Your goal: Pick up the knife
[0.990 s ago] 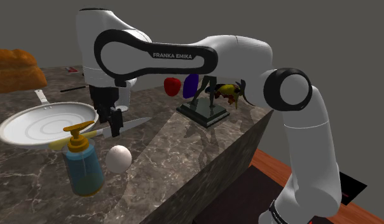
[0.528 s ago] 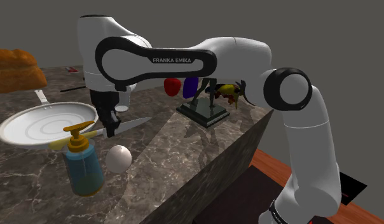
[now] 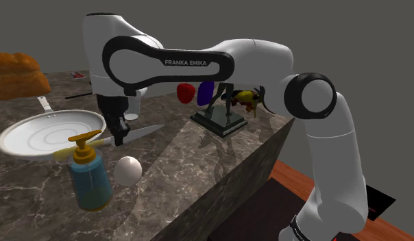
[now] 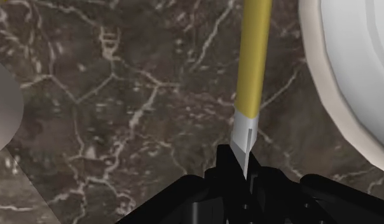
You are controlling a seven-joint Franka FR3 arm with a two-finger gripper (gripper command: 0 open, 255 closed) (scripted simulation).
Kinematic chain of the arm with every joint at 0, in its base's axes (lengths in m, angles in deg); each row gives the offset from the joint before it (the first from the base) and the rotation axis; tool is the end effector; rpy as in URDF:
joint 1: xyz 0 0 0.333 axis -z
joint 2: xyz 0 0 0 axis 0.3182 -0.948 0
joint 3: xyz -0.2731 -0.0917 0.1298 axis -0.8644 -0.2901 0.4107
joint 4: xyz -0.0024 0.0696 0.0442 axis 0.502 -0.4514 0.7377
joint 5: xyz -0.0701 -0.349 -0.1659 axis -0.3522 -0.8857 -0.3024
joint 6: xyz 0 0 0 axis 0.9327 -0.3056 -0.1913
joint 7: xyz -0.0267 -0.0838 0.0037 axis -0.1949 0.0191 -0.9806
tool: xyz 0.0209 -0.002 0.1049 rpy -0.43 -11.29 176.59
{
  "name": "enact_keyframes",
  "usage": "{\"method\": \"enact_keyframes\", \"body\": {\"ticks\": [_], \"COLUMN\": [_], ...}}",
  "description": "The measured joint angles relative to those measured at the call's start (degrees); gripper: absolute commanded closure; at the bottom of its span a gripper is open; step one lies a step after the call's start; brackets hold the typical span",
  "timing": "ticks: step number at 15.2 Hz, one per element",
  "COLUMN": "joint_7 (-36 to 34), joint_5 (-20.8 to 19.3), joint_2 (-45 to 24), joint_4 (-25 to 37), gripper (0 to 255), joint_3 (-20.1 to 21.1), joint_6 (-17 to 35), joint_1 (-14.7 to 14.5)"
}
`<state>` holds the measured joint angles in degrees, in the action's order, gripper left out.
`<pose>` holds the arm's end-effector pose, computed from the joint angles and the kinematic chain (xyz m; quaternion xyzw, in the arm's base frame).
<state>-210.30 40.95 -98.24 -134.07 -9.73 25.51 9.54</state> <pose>0.5372 0.4395 0.5106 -0.7392 0.6734 0.0069 0.0080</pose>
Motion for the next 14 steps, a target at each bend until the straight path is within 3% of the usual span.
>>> {"method": "enact_keyframes", "body": {"ticks": [14], "joint_7": [1.21], "joint_5": [-1.99], "joint_2": [-3.64], "joint_4": [17.79], "gripper": [255], "joint_3": [-1.11], "joint_6": [-13.10], "joint_1": [-6.58]}}
